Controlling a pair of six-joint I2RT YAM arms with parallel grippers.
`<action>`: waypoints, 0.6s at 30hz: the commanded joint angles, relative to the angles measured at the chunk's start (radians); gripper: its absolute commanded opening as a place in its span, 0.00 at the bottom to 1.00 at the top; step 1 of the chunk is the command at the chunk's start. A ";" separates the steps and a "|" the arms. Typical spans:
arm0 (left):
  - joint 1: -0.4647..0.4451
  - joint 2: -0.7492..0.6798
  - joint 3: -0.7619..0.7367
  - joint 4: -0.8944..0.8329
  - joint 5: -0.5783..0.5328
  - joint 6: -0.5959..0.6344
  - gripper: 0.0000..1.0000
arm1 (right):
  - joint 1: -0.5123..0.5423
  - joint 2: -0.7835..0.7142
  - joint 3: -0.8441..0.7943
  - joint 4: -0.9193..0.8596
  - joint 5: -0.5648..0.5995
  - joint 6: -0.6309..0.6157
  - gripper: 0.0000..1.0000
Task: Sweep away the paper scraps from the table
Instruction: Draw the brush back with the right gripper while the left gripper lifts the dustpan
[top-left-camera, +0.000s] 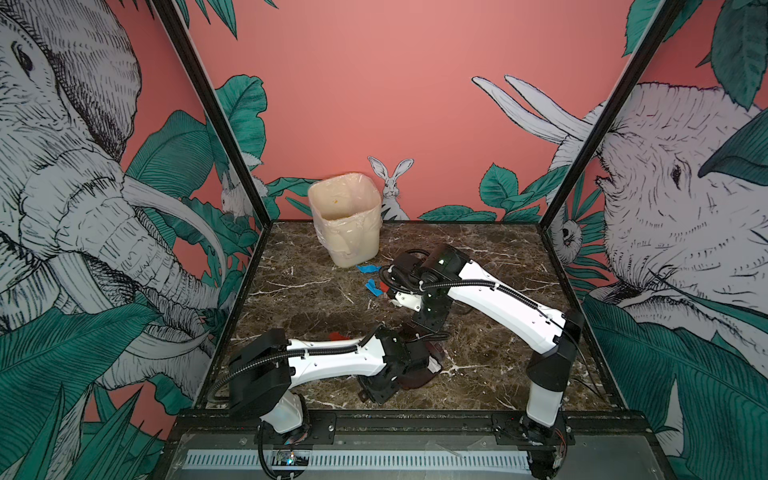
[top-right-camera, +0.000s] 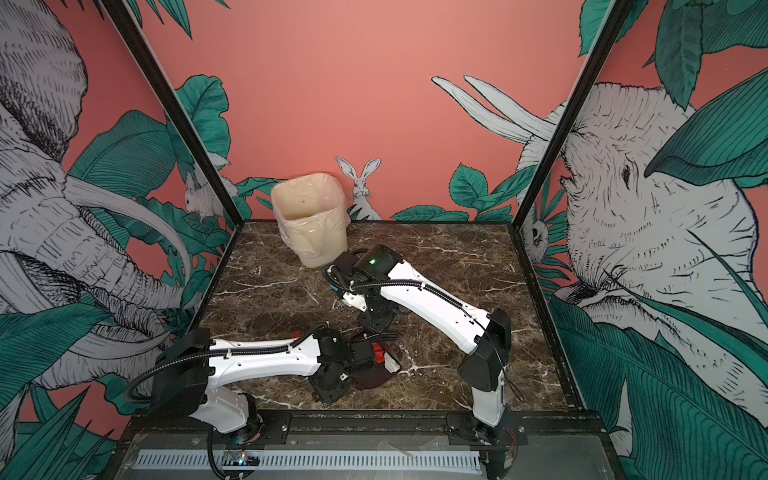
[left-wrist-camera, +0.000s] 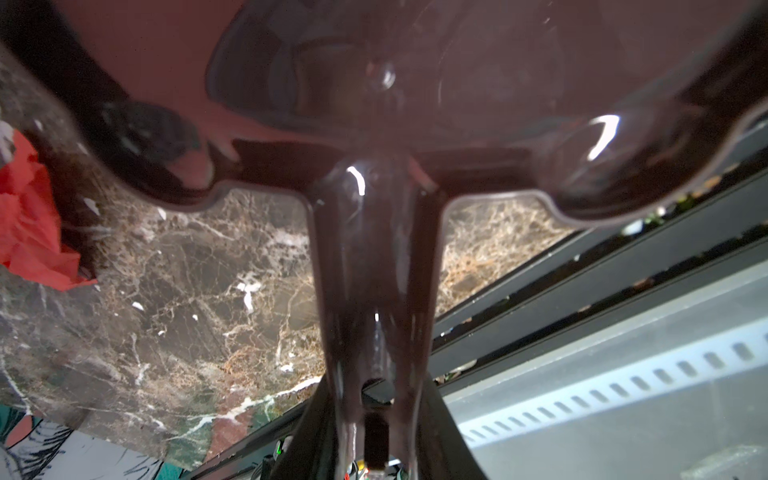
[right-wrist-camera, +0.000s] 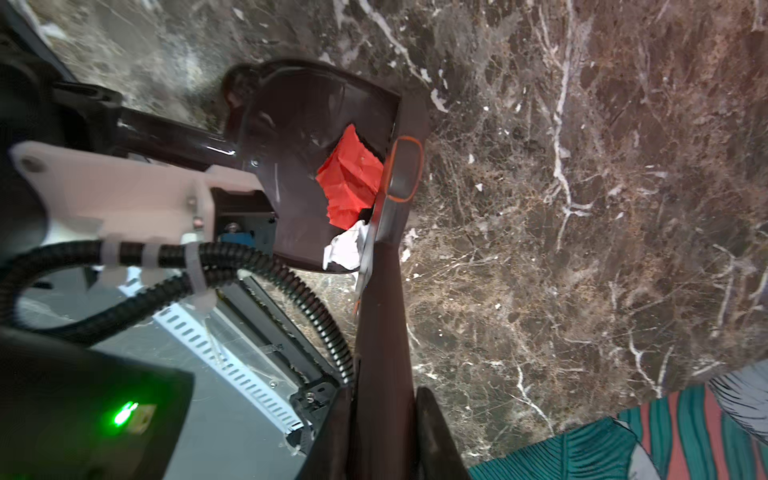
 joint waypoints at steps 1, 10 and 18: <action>0.003 -0.006 -0.006 -0.002 -0.001 -0.004 0.00 | 0.010 -0.061 0.033 -0.057 -0.093 0.029 0.00; 0.004 -0.007 -0.009 0.009 -0.001 -0.005 0.00 | -0.007 -0.111 0.084 -0.042 0.001 0.057 0.00; 0.003 -0.022 -0.010 0.017 -0.018 -0.012 0.00 | -0.088 -0.183 0.038 -0.045 0.166 0.079 0.00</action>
